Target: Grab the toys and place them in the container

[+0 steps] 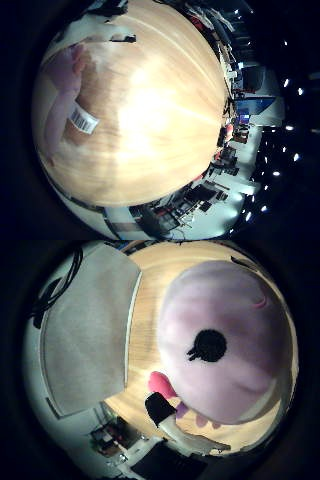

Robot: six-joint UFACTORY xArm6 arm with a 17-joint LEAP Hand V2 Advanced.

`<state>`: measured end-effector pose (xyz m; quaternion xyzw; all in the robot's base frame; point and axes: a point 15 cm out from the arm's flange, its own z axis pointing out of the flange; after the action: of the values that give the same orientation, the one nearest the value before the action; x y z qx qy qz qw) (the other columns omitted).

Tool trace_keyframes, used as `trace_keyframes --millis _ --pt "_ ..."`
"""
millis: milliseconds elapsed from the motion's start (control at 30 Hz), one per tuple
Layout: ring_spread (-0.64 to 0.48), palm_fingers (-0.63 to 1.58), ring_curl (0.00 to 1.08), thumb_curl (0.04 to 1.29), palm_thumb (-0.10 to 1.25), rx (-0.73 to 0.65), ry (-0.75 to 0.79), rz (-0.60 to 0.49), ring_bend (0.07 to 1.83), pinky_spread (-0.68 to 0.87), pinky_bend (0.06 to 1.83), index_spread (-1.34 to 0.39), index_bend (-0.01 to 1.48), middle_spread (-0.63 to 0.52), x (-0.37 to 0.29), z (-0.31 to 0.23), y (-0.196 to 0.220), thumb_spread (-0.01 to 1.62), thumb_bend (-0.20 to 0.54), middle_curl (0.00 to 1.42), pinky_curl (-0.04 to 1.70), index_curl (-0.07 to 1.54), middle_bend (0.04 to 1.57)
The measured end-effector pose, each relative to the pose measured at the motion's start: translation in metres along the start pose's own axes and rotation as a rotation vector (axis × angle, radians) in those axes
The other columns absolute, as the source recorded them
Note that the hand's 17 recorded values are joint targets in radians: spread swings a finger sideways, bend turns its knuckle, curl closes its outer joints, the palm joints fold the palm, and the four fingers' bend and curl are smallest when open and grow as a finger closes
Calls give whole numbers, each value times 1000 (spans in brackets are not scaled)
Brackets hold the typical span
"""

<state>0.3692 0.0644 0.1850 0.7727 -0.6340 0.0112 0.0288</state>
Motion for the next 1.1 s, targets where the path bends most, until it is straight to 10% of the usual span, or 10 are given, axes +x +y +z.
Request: trace_keyframes --millis 433,1100 --pt "-337 711 344 337 581 -46 -2 3 1135 -339 1614 -409 110 -239 1 9 7 1037 86 419 133 207 399" --pt "-385 1146 425 416 1122 -44 -10 48 1143 -609 1196 -503 351 -424 15 -29 -3 928 133 588 156 388 598"
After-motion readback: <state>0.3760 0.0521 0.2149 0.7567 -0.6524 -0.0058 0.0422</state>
